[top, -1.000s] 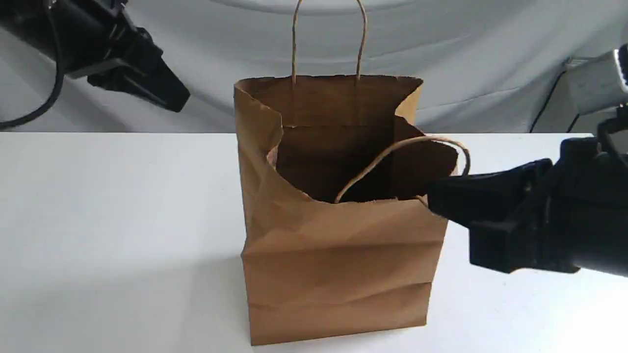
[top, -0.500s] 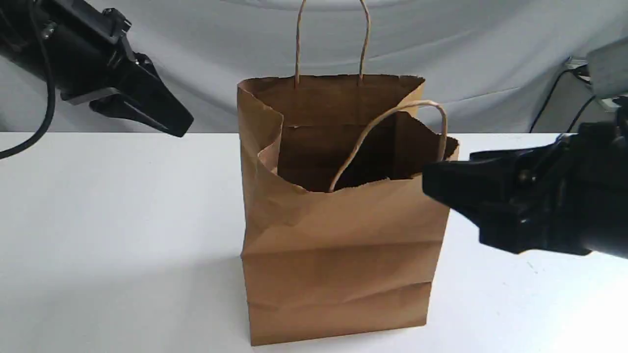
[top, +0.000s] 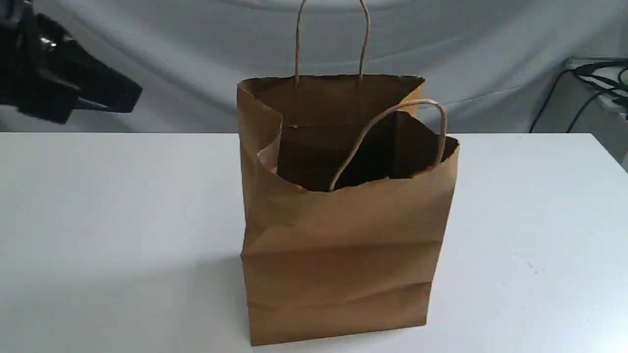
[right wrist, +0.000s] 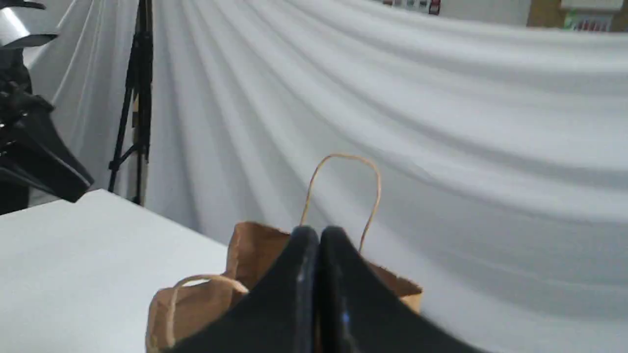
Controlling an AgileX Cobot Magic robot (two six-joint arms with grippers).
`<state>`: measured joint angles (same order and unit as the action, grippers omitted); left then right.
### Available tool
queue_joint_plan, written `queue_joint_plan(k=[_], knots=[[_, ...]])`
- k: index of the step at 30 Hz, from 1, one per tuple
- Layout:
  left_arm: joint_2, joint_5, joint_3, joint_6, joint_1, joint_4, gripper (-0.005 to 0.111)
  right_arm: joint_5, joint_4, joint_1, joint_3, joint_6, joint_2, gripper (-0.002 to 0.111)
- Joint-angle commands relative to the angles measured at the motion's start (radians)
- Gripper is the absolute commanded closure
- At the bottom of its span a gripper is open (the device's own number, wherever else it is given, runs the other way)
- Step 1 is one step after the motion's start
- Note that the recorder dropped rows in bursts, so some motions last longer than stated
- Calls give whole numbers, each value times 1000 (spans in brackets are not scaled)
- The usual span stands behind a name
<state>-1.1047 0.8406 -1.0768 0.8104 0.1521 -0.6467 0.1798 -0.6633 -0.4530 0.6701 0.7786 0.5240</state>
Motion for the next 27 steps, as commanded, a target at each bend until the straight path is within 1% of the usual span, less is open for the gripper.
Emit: queue_joint_plan(k=[1,4,7,10,14,17,21,25,27], knots=[[161,-187,166,12,-1,-72,107,-5,29,-6,-5,0,-30,108],[296,-269,307,55,-1,-167,107,12,29,-6,-5,0,-30,108],[403,-322,411,60,-1,-190,107,22,29,-6,-13,0,-30,108],[500,-356,490,53,-1,-200,107,32,29,-6,-36,0,-30,108],[610,-407,600,53,-1,-279,107,34,29,-6,-88,0,-30,108],[677,-459,668,53,-1,-290,107,34,29,-6,-127,0,-30,108],[733,-505,717,54,-1,-315,107,51,29,-6,-140,0,-30,108],[744,-432,721,54,-1,-316,107,56,-48,-6,-140,0,-30,108],[744,-418,721,54,-1,-316,107,56,-99,-6,-140,0,-30,108]])
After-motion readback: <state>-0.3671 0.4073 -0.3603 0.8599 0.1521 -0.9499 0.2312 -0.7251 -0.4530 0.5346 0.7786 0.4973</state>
